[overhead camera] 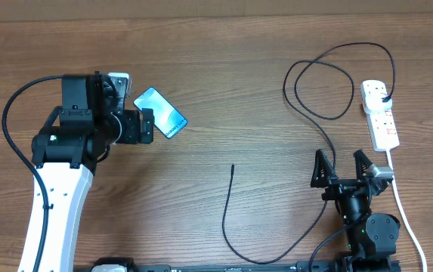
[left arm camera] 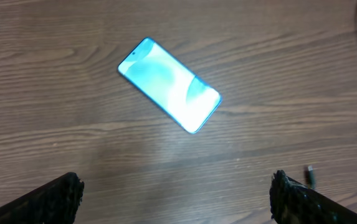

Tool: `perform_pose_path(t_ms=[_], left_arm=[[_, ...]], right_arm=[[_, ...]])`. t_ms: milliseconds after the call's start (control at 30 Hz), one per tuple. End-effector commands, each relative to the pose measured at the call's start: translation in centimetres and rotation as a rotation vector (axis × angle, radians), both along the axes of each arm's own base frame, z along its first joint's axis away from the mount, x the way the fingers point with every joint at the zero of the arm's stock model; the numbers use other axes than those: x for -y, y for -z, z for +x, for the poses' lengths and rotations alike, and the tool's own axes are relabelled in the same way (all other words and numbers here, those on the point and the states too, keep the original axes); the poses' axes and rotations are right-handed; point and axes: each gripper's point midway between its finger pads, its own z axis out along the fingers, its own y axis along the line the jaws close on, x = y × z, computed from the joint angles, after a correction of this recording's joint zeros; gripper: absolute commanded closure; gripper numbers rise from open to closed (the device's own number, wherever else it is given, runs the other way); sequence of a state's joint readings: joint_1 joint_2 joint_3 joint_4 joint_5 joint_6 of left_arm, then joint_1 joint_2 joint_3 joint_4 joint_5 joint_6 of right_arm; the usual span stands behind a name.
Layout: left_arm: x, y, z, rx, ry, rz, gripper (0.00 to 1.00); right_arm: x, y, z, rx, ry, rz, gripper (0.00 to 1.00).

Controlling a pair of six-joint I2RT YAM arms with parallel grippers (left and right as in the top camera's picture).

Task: Plug charger to phone and switch on socket
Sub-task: 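Move the left gripper over the phone and lower onto it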

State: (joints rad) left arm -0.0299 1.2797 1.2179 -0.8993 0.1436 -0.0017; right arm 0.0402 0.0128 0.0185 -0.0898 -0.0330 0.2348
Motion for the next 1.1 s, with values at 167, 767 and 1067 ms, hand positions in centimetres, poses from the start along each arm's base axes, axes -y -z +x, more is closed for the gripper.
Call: perform_pose_path(t_ms=[167, 767, 1067], left_arm=[[-1.6, -0.9, 0.3, -0.027, -0.291, -0.103, 0.0], [-1.4, 1.0, 4.7, -0.392, -0.451, -0.123, 0.0], [-0.5, 3.2, 5.7, -0.489, -0.392, -0.112, 0.0]], right_arm=[[0.1, 0.1, 0.0, 0.006, 0.007, -0.007, 0.0], [0.1, 0.1, 0.0, 0.006, 0.007, -0.007, 0.0], [0.1, 0.1, 0.0, 0.006, 0.008, -0.007, 0.0]])
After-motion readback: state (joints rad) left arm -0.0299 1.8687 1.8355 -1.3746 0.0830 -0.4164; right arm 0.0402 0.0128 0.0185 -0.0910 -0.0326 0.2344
